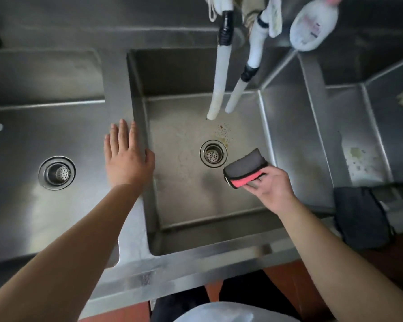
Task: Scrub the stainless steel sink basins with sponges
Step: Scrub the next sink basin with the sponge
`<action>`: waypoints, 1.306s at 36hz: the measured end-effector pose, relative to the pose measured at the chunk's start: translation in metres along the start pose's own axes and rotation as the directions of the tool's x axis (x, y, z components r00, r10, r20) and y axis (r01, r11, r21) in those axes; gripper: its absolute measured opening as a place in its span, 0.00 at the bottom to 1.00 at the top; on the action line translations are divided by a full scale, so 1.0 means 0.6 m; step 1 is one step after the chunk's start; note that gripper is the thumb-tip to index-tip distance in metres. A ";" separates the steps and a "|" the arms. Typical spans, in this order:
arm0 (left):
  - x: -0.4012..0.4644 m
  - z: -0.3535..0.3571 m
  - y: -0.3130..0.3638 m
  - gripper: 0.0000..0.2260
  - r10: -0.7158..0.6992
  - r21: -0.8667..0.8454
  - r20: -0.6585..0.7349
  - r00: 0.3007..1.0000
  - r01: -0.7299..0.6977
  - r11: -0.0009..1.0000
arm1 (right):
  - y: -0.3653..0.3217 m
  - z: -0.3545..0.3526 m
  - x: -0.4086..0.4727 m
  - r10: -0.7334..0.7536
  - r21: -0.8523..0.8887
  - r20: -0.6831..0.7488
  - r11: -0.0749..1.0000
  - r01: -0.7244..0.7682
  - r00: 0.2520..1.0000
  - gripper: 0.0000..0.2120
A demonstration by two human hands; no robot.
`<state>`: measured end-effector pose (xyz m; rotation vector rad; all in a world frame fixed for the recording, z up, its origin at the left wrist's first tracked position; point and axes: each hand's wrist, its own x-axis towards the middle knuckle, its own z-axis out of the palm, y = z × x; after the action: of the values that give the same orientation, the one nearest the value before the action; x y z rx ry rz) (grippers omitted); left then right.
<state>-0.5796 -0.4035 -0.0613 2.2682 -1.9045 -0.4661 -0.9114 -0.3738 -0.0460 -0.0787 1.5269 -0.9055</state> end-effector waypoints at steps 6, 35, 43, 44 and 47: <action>-0.063 -0.022 0.078 0.20 -0.048 -0.277 -0.025 0.999 0.039 0.960 | -0.012 0.005 -0.027 -0.028 -0.257 0.054 0.965 0.041 0.998 0.08; 0.108 0.268 0.314 0.19 -0.725 -0.751 0.541 0.425 0.633 -0.190 | -0.329 -0.079 0.212 -0.443 -0.706 0.703 -0.533 0.467 0.557 0.26; 0.297 0.311 0.289 0.17 -0.648 -0.570 0.075 0.758 0.565 0.596 | -0.318 -0.136 0.269 -0.388 -0.625 0.725 -0.718 0.306 0.569 0.32; 0.315 0.322 0.287 0.16 -0.614 -0.556 0.090 0.784 0.551 0.622 | -0.317 -0.137 0.274 -0.426 -0.646 0.723 -0.696 0.313 0.544 0.31; 0.332 0.362 0.302 0.11 -0.488 -0.403 0.160 0.858 0.508 0.761 | -0.319 -0.141 0.289 -0.527 -0.691 0.718 -0.614 0.380 0.455 0.25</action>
<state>-0.7896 -0.6129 -0.2395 2.4231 -1.0223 -0.9094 -1.1067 -0.5581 -0.0870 -2.5081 1.8547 -0.0420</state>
